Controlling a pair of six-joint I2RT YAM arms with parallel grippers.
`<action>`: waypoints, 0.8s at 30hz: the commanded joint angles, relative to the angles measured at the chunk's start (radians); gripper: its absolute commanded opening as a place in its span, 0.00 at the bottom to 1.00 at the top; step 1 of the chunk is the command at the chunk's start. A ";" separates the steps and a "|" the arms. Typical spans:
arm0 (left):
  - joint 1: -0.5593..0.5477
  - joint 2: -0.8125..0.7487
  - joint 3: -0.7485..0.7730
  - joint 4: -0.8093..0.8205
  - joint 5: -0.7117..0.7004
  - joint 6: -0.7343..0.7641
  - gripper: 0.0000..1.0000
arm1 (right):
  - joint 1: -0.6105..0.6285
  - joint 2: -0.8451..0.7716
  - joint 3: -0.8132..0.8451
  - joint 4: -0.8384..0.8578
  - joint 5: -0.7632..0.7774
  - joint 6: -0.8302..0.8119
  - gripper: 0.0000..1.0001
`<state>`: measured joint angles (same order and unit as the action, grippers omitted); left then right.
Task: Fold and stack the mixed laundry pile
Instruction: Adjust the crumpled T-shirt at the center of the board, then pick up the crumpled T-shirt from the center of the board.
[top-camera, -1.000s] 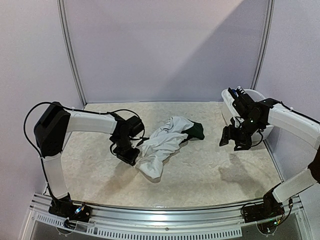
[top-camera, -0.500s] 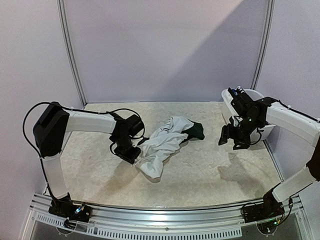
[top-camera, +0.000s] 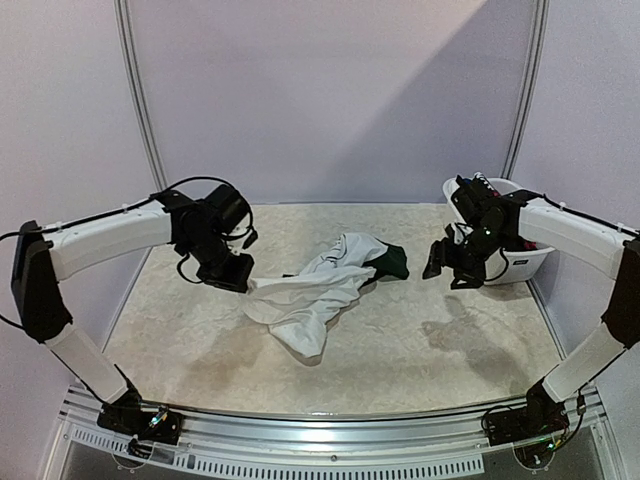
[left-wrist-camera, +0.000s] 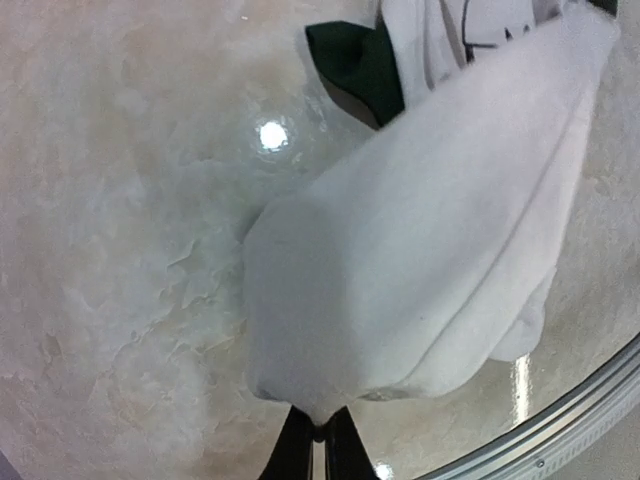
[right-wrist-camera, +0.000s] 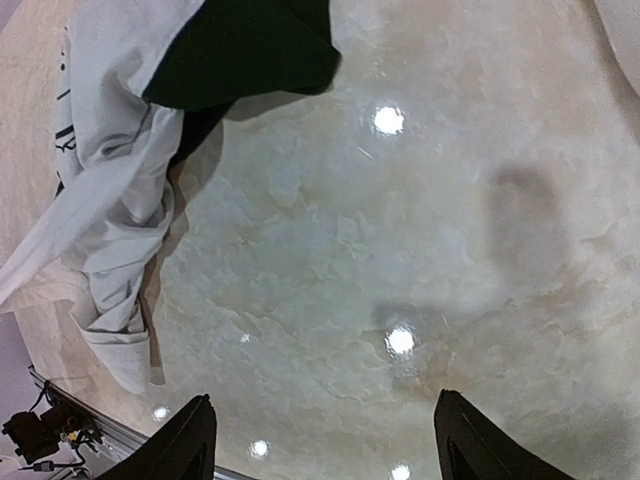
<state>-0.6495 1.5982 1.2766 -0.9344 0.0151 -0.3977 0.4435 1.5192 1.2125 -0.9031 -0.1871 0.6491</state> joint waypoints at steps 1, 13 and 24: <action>0.075 -0.115 0.003 -0.090 -0.012 -0.106 0.00 | 0.012 0.077 0.073 0.112 -0.059 0.005 0.76; 0.134 -0.315 -0.098 -0.171 -0.077 -0.210 0.00 | 0.010 0.418 0.336 0.241 -0.202 0.011 0.73; 0.136 -0.370 -0.137 -0.180 -0.130 -0.280 0.00 | 0.009 0.615 0.423 0.178 -0.176 -0.037 0.70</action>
<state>-0.5274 1.2442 1.1614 -1.0920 -0.0700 -0.6399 0.4507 2.1067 1.6352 -0.6861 -0.3904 0.6468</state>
